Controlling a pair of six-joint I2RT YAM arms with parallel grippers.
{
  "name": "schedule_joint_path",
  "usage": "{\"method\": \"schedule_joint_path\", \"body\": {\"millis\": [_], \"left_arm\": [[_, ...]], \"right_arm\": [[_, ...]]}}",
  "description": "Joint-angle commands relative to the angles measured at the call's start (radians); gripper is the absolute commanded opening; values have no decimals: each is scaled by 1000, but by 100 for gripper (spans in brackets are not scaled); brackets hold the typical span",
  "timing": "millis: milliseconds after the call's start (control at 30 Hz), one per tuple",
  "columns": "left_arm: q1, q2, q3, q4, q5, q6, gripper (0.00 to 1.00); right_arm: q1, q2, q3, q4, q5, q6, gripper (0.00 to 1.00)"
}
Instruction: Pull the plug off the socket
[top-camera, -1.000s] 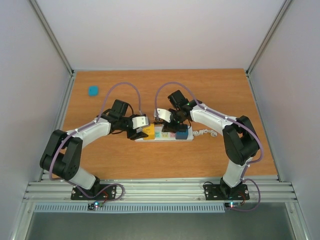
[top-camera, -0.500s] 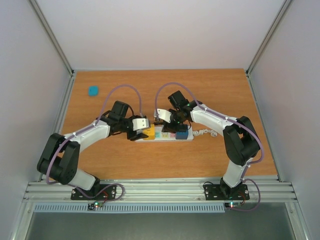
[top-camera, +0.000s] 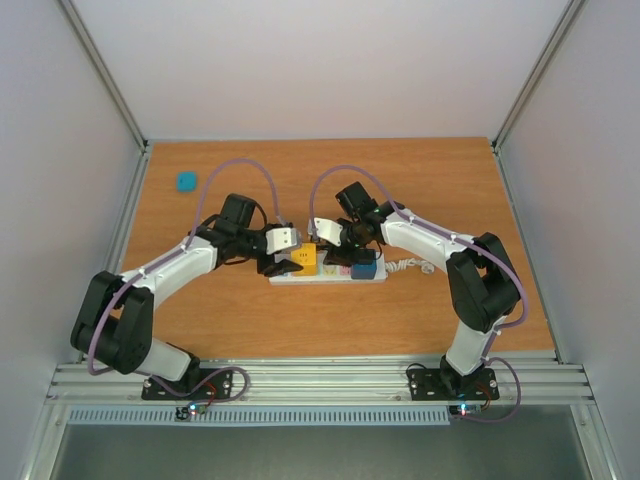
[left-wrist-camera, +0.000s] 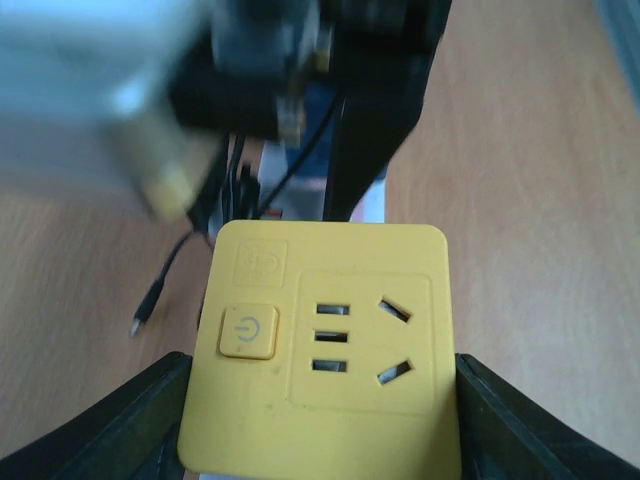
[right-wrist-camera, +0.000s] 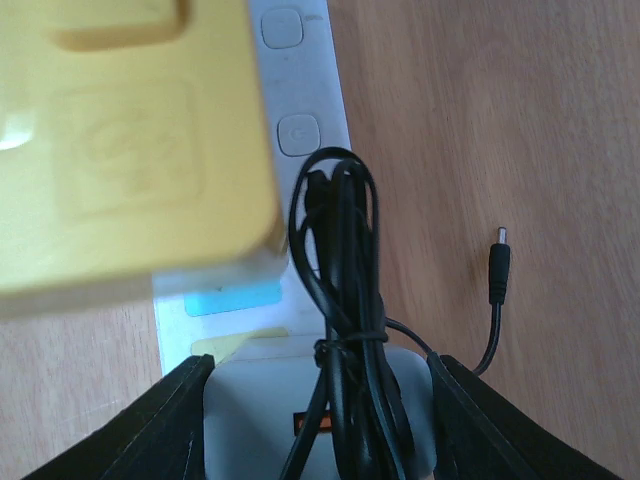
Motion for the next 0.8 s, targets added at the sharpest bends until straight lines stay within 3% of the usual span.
{"method": "schedule_joint_path", "body": {"millis": [0, 233, 533, 767], "left_arm": [[22, -11, 66, -19, 190, -53, 21], [57, -2, 77, -91, 179, -2, 19], [124, -50, 74, -169, 155, 37, 18], [182, -76, 104, -240, 102, 72, 18]], "right_arm": [[5, 81, -83, -82, 148, 9, 38], [6, 70, -80, -76, 133, 20, 42], [6, 63, 7, -130, 65, 43, 76], [5, 63, 93, -168, 5, 56, 85]]}}
